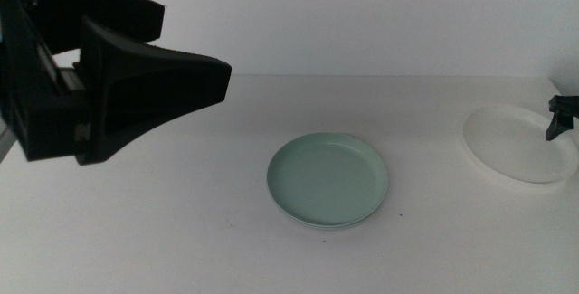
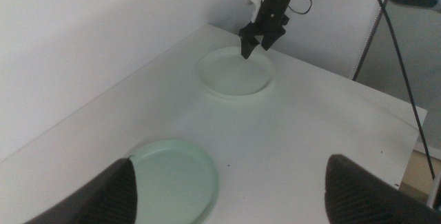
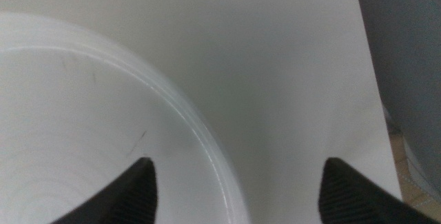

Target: Stack the three bowls on top of each other.

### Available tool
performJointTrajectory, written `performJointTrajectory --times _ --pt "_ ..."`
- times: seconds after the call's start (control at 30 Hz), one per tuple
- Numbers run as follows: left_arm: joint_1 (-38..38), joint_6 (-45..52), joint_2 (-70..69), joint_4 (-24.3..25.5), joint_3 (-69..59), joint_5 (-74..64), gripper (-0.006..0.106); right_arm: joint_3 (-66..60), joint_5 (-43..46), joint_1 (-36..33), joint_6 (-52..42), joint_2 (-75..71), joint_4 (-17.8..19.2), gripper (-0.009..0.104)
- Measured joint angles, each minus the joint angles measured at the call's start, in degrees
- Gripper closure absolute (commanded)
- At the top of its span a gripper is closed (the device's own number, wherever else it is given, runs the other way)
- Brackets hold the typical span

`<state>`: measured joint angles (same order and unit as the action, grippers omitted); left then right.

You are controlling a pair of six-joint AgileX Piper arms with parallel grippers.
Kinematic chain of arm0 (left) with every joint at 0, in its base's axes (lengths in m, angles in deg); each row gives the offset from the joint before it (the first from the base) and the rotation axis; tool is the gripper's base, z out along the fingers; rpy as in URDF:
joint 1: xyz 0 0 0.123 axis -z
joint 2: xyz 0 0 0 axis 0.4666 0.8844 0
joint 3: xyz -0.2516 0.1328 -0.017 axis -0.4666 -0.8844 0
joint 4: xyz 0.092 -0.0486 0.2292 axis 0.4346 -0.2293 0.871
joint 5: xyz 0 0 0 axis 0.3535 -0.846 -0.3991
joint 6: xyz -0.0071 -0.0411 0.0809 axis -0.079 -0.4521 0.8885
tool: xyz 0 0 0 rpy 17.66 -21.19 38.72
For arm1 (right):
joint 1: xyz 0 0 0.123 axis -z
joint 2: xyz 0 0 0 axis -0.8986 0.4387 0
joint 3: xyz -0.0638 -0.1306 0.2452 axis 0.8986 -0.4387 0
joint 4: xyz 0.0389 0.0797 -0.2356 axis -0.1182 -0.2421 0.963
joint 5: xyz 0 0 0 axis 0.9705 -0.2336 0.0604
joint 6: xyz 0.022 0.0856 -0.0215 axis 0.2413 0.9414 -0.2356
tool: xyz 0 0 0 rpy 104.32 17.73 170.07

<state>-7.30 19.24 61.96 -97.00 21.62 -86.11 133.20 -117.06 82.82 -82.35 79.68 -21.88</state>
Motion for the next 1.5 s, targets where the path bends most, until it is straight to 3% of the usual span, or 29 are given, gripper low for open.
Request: performJointTrajectory --times 0.37,0.43,0.5,0.53,0.73,0.87,1.07,1.3,1.5 --pt "0.0 0.0 0.0 0.0 0.0 0.0 0.007 0.0 0.36 0.0 0.0 1.57 -0.94 0.048" --pt "0.0 0.0 0.0 0.0 0.0 0.0 0.007 0.05 0.68 0.0 0.0 1.64 -0.94 0.06" --pt "0.0 0.0 0.0 0.0 0.0 0.0 0.007 0.05 1.17 0.0 0.0 1.68 -1.06 0.091" --pt "0.0 0.0 0.0 0.0 0.0 0.0 0.007 0.05 1.21 0.0 -0.08 1.83 -1.06 0.097" --pt "0.0 0.0 0.0 0.0 0.0 0.0 0.007 0.13 -0.1 -0.1 -1.17 -0.01 -4.04 0.097" --pt "0.0 0.0 0.0 0.0 0.0 0.0 0.007 0.13 -1.69 -2.42 -0.55 -6.78 -4.07 0.097" --pt "0.0 0.0 0.0 0.0 0.0 0.0 0.007 0.26 -4.81 -12.9 2.97 -17.99 -5.71 0.097" --pt "0.0 0.0 0.0 1.38 0.0 0.0 0.007 -1.52 -8.17 -28.36 5.28 -18.37 -8.01 0.097" --pt "0.0 0.0 0.0 1.61 0.0 0.0 0.007 -9.03 -4.38 -34.79 7.05 -18.15 -8.35 0.097"
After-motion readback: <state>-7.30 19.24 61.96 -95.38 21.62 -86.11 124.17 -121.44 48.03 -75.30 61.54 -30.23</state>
